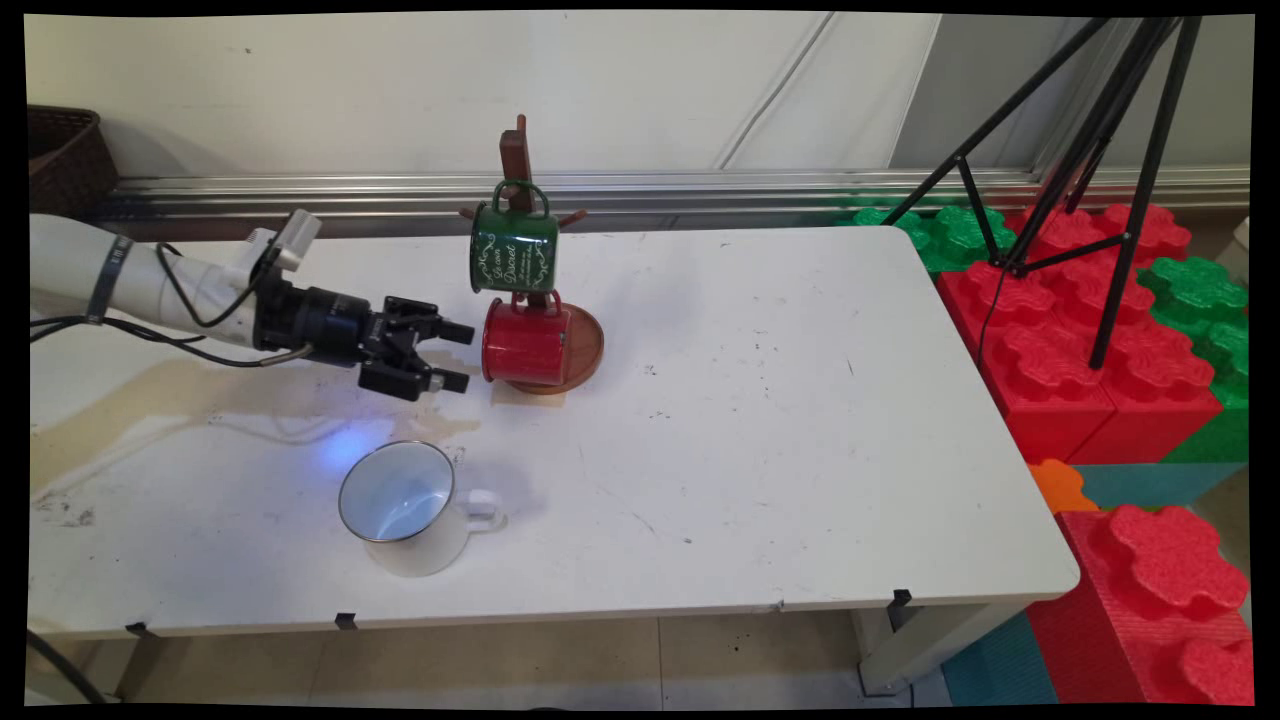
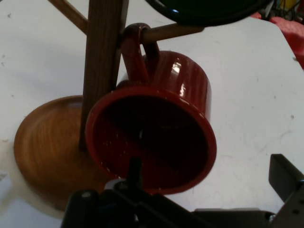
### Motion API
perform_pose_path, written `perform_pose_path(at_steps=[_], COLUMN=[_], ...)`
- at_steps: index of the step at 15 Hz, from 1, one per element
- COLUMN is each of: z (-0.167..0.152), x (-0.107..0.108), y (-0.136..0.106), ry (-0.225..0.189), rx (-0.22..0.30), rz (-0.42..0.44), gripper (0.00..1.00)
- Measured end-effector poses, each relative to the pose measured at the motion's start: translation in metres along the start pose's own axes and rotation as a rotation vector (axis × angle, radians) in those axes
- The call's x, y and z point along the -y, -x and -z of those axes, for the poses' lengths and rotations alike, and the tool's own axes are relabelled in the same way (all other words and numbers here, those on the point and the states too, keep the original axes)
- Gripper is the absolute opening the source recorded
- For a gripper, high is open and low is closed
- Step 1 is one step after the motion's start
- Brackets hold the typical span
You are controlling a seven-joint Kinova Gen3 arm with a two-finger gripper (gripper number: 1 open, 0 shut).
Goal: Pick up the red mug from the rack
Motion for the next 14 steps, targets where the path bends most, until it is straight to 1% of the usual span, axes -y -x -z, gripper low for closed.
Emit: perform_pose_path(at_steps=[7,14], z=[-0.023,-0.037], x=[0.003,0.005], y=[0.004,0.004], ry=[0.009,0.019], rx=[-0.044,-0.07], rz=[0.057,0.072], gripper=[1.0,1.0])
